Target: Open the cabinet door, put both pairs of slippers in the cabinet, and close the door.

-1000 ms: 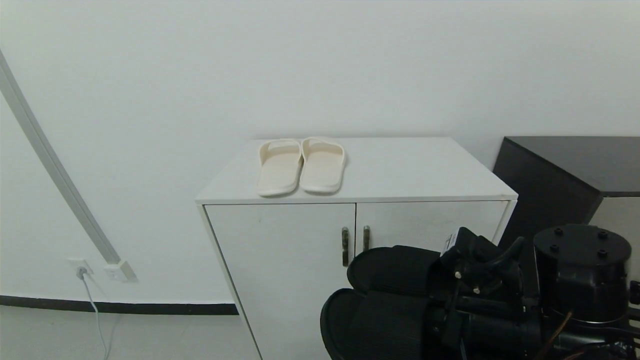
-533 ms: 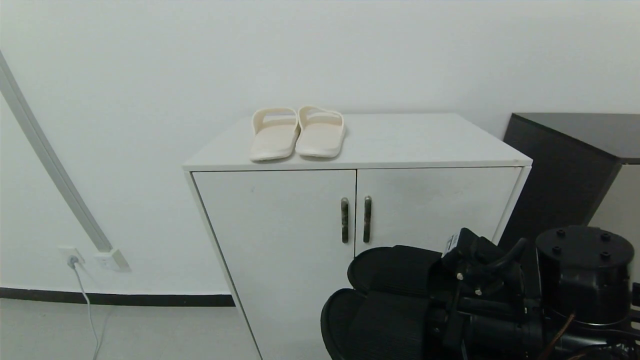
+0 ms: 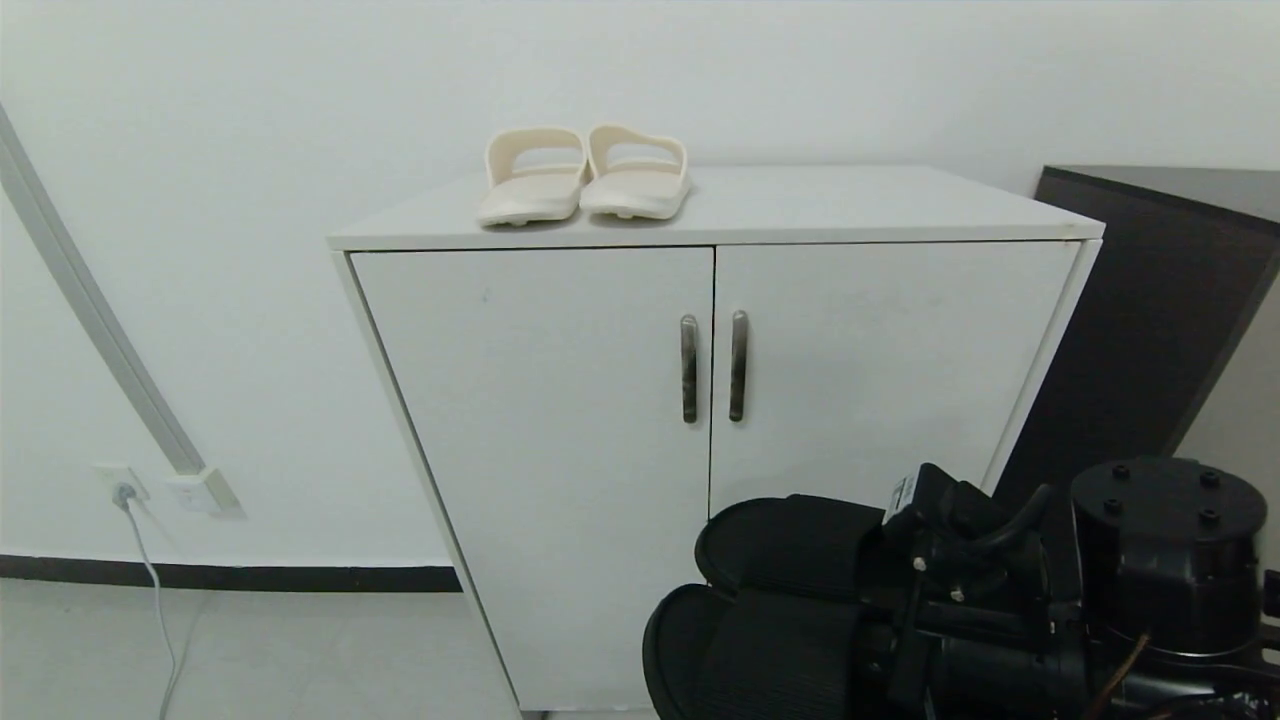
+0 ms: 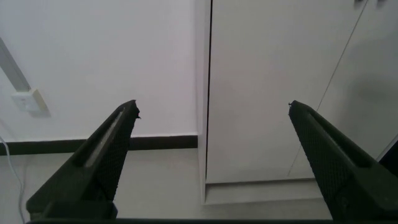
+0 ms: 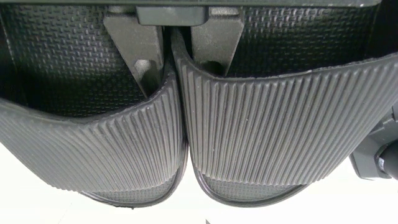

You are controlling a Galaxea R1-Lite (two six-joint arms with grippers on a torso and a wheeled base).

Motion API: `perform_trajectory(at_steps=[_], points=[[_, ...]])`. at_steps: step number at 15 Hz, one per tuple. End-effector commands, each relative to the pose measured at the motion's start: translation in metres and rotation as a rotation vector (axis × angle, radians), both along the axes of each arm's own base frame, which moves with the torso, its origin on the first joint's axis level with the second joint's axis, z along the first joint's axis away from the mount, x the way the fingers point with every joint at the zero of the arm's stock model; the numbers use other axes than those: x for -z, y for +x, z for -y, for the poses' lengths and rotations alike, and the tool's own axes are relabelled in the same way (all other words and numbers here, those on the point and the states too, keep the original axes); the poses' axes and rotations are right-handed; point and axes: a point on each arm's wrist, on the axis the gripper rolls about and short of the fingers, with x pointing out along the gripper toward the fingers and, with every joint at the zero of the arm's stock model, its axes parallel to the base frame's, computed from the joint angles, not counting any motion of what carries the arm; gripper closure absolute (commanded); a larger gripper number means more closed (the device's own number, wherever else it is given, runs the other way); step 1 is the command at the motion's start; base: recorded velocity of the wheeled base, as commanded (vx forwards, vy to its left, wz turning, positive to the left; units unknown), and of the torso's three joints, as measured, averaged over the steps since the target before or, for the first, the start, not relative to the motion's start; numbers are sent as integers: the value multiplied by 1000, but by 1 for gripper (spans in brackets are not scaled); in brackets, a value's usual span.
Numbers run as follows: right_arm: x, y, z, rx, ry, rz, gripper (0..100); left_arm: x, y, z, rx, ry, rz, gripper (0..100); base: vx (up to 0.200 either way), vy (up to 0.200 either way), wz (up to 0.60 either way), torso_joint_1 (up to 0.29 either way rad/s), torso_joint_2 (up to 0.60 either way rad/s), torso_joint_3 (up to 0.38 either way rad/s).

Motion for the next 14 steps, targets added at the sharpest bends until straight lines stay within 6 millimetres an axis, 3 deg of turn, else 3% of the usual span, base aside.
perform_trajectory(at_steps=[1, 12, 14], points=[[2, 0, 0, -1, -6, -4, 100, 0, 0, 0, 0, 0, -1, 0, 0, 0, 0, -32, 447, 417], [6, -3, 4, 3, -14, -9, 100, -1, 1, 0, -6, 5, -12, 0, 0, 0, 0, 1, 33, 25], [7, -3, 4, 4, -10, -3, 100, -9, -1, 0, 2, 5, 13, 0, 0, 0, 0, 0, 0, 0]])
